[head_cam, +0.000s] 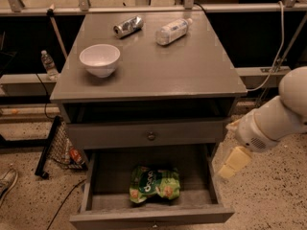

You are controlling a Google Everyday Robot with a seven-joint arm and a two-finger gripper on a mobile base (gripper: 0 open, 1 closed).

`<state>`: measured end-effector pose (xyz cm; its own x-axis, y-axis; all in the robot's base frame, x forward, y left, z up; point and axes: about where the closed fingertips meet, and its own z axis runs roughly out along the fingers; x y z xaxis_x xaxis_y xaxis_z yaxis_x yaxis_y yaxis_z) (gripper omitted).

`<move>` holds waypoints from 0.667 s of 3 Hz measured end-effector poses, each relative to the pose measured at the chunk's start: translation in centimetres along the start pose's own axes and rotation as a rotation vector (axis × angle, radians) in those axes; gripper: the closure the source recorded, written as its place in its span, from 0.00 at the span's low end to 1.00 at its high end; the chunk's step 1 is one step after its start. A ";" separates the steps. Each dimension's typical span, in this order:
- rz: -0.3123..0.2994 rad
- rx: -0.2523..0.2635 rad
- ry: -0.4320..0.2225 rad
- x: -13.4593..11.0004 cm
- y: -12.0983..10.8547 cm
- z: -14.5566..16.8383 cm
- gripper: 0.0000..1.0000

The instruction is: Pick green rice chip bag from middle drawer and place on counter

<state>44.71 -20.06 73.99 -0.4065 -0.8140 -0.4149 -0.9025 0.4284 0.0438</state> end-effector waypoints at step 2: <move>0.010 0.035 -0.062 -0.4 -1.4 4.4 0.00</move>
Offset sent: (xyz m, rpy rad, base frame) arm 0.0116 0.0110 -0.0322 0.0350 -0.0228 -0.0131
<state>46.79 -18.63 70.07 -0.4045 -0.7843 -0.4704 -0.8926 0.4505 0.0165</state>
